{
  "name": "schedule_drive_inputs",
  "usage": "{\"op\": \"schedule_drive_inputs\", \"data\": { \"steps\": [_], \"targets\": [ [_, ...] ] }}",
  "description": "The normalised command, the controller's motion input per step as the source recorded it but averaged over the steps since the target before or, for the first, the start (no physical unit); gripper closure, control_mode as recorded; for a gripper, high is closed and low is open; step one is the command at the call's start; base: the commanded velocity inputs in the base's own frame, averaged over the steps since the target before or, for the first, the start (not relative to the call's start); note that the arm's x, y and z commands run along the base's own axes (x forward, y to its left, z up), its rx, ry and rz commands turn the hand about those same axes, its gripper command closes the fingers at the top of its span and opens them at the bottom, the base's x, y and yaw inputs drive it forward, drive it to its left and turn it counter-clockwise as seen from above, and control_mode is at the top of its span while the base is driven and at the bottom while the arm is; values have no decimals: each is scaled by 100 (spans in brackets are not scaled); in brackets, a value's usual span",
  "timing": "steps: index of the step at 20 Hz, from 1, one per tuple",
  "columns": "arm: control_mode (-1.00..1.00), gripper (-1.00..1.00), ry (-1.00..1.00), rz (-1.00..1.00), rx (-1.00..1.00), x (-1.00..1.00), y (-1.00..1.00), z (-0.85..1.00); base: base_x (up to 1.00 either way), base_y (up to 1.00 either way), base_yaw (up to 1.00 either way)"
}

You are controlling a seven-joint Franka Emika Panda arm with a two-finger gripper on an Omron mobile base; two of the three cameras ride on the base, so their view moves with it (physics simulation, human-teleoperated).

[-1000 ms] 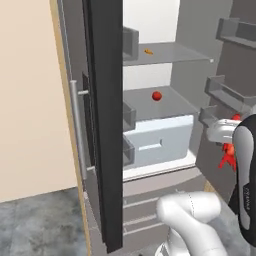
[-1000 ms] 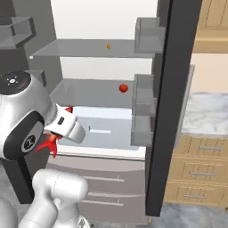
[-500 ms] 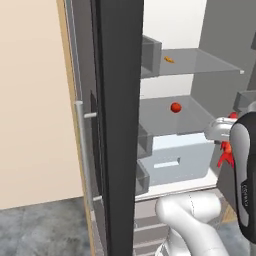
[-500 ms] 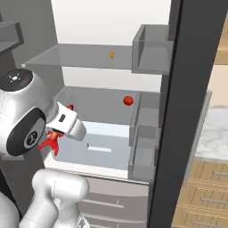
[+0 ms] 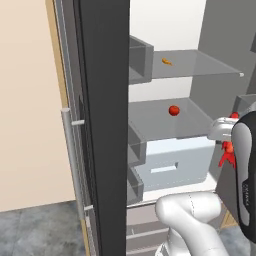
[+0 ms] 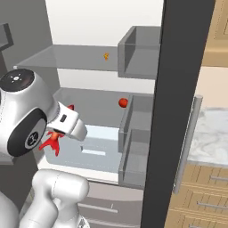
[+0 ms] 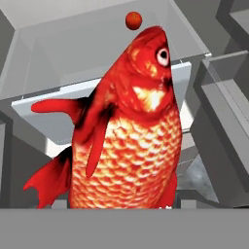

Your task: Transport the fish and cucumber to the fridge. Place the fish on the rack containing meat and place the cucumber on the rack containing the vegetable, ensuring meats and vegetables are on different racks.

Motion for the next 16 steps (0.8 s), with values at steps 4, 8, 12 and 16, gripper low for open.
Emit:
{"op": "schedule_drive_inputs", "data": {
  "steps": [4, 8, 12, 16],
  "targets": [
    [100, 100, 0, 0, 0, 0, 0, 0, 98, 0, 9],
    [100, 100, 0, 0, 0, 0, 0, 0, 79, 0, 23],
    [100, 100, 0, 0, 0, 0, 0, 0, 69, 0, 27],
    [100, 100, 0, 0, 0, 0, 0, 0, 63, 0, 33]
  ]
}}
